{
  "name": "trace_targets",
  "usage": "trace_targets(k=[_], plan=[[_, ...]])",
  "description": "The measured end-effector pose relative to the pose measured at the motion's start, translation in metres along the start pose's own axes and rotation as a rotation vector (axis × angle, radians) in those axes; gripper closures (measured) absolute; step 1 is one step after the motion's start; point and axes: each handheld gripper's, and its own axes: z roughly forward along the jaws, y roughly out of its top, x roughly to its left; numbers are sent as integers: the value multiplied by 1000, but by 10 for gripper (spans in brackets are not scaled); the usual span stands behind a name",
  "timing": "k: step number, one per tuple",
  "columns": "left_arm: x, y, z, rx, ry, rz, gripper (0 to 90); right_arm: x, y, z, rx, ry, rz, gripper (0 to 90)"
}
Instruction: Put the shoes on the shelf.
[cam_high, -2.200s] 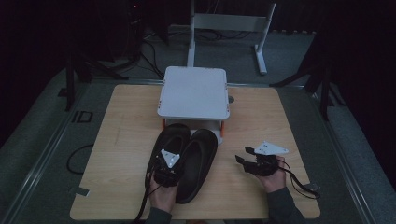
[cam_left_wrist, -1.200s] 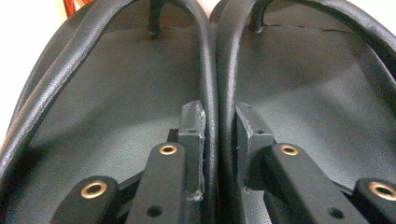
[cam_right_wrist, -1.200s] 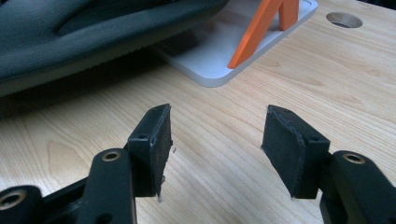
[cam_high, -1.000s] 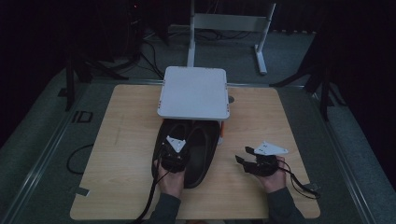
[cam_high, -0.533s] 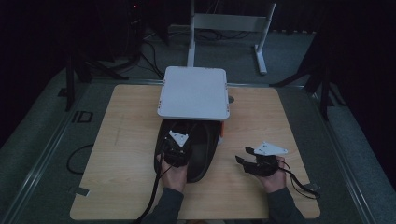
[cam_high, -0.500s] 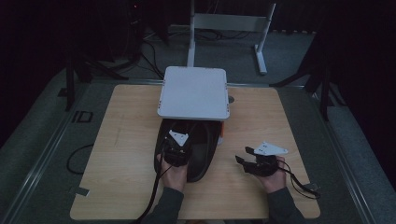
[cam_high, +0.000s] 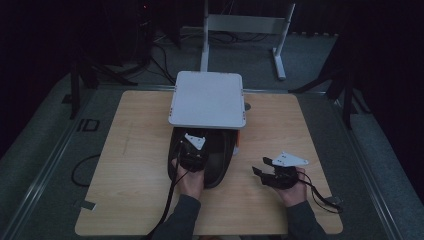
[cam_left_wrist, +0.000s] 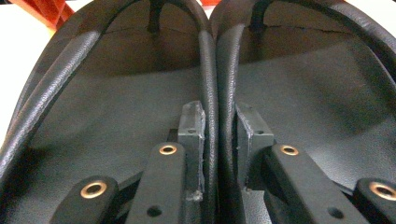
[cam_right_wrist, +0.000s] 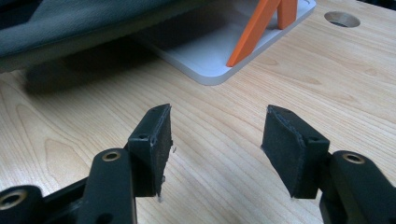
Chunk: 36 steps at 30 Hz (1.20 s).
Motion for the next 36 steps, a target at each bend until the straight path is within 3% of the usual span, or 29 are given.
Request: trace_targets(k=[36], plan=[[-11,29,31,-22,69,-35,748,-1,0,1,4,2,0,417]])
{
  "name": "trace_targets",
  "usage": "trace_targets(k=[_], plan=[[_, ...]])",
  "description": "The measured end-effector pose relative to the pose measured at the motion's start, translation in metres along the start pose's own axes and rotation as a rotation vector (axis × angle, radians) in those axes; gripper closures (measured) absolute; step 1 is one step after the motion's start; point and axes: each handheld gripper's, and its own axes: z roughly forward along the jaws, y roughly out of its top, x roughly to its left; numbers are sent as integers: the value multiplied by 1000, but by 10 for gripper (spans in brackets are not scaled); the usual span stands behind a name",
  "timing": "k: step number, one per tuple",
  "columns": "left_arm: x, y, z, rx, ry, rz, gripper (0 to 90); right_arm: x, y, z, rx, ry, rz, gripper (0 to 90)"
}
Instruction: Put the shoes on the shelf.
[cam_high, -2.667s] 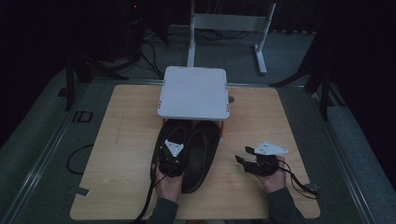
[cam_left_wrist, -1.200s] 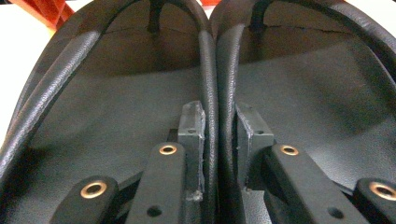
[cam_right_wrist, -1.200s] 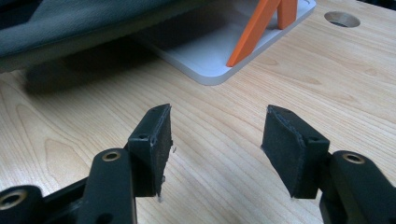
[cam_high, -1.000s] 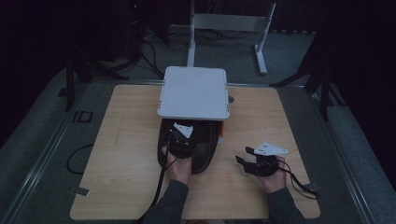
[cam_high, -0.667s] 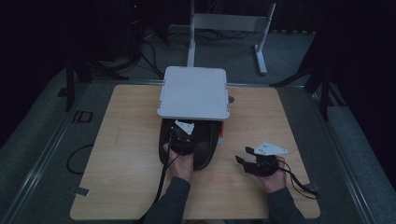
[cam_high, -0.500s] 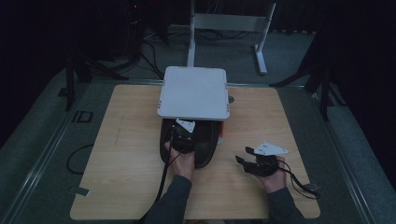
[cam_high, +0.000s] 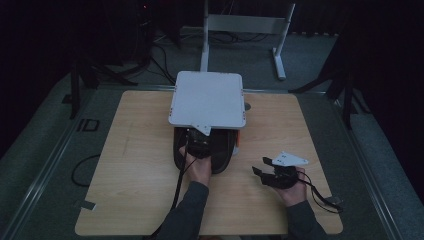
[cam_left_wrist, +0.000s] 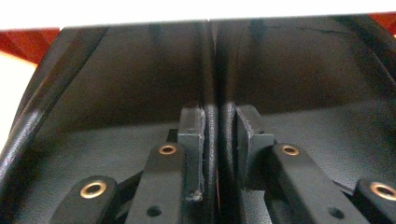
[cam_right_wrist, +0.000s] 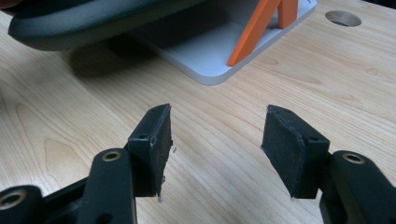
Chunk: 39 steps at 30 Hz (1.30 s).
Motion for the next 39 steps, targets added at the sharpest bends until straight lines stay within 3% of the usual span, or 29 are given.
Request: trace_targets(k=[39], plan=[[-7,19,23,-27,41,-18,740,0,0,2,5,5,-3,417]])
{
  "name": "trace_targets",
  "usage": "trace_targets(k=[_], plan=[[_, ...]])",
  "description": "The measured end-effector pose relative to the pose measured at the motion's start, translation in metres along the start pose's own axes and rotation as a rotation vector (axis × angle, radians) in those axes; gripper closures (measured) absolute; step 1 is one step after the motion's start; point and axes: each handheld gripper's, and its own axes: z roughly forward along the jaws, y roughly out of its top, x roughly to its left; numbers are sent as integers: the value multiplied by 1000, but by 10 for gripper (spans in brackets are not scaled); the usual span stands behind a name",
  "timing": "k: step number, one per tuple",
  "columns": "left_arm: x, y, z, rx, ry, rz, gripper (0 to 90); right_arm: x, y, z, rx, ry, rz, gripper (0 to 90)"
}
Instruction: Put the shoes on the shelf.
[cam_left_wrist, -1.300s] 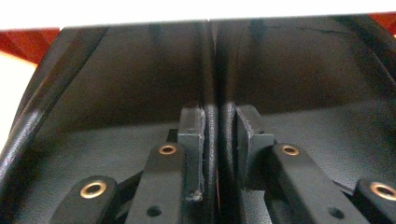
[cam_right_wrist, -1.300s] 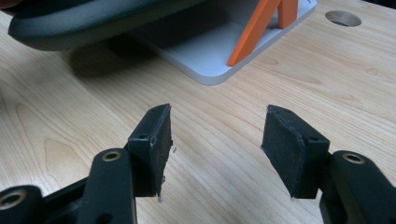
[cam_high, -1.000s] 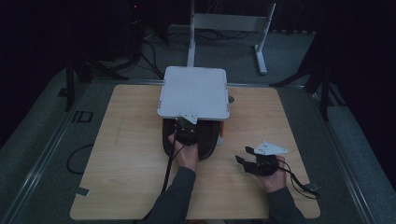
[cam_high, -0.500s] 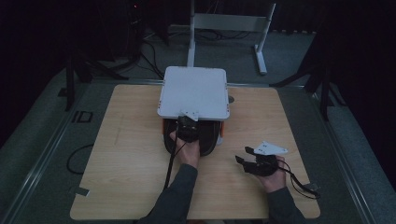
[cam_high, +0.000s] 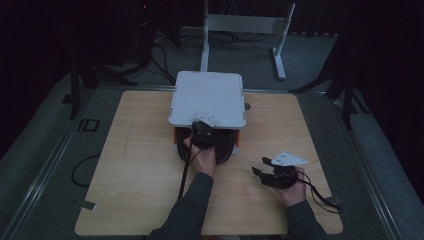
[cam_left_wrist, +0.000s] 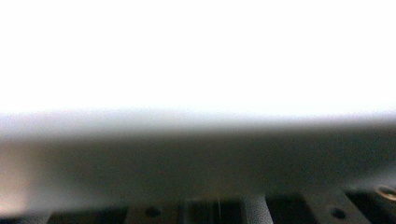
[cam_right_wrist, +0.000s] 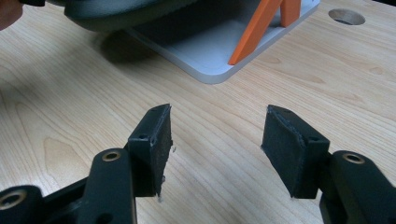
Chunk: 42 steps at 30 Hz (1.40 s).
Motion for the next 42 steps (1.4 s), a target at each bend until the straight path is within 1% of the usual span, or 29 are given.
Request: trace_targets(k=[3,8,18,19,22,25,29,30,31,32,33,34,35,36,38,40,42], plan=[[1,1,2,-9,-4,-13,740,0,0,0,0,0,-1,417],[3,2,6,-13,-4,-19,736,0,0,1,2,0,1,417],[1,4,10,-24,14,-6,727,0,0,0,1,0,-2,417],[0,4,12,-36,25,-1,721,0,0,0,1,1,0,417],[-1,5,13,-44,29,-13,722,0,0,0,1,1,-2,416],[-3,4,14,-46,38,-11,721,0,0,1,2,2,-3,416],[-3,6,16,-44,36,-14,710,1,-1,2,4,2,-4,416],[-3,6,17,-46,35,-7,710,1,-1,1,4,-1,-7,416],[-3,6,17,-49,35,-4,655,1,-1,1,6,-2,-7,414],[-3,6,17,-45,28,3,615,1,-1,1,6,-2,-7,414],[-2,6,16,-31,19,12,573,1,-1,1,7,-3,-8,412],[-2,5,14,-25,18,22,535,1,-1,1,8,-4,-8,411],[0,4,12,-18,2,32,520,1,-1,1,10,-5,-10,409],[1,3,11,-9,-14,30,479,1,-1,1,9,-5,-10,408],[5,1,6,2,-38,46,443,1,-1,1,6,-5,-9,407],[9,-2,0,5,-71,51,421,1,-1,0,6,-7,-8,406],[14,-4,-7,-4,-94,70,397,1,-1,0,4,-8,-8,405]])
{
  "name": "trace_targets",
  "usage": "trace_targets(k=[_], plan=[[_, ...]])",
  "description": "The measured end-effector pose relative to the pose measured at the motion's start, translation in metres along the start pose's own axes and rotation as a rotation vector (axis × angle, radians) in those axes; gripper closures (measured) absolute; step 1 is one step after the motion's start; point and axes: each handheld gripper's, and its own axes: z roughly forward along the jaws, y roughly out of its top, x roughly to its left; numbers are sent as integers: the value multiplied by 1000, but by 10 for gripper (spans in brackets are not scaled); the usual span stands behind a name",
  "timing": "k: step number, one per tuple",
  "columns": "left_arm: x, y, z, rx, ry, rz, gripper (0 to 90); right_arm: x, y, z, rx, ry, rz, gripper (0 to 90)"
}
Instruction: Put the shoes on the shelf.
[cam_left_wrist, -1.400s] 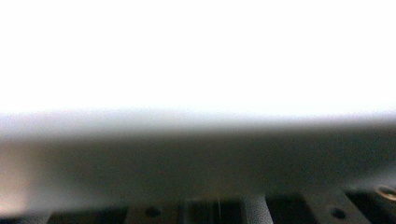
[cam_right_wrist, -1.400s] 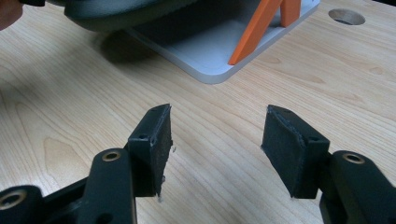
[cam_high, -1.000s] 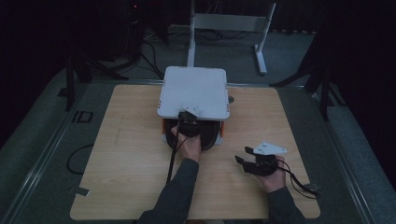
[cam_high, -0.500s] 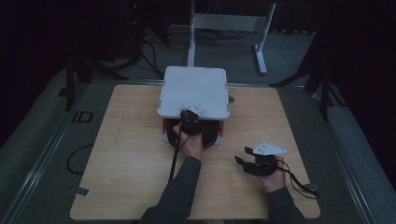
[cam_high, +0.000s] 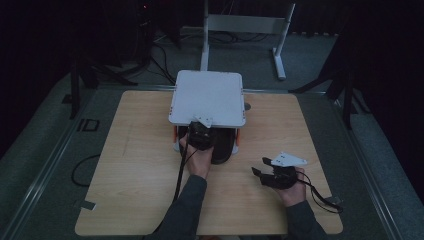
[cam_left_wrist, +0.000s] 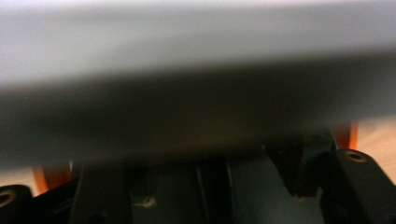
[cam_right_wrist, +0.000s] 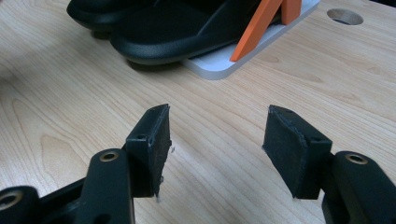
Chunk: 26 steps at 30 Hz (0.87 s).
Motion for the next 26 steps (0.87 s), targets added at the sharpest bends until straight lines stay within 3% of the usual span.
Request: trace_targets(k=[5,7,11,16,20,26], plan=[[16,-1,-18,-17,-96,7,393,0,0,0,3,-3,-2,403],[20,-3,-23,-13,-108,37,392,0,0,0,3,-3,-1,402],[31,-10,-35,-12,-185,88,394,-1,0,0,2,-6,-3,402],[47,-22,-46,-25,-229,111,398,0,0,0,3,-8,-1,402],[58,-30,-53,-19,-220,148,400,-1,0,0,6,-11,-3,401],[79,-44,-63,-26,-191,143,400,-2,0,0,13,-26,-16,400]])
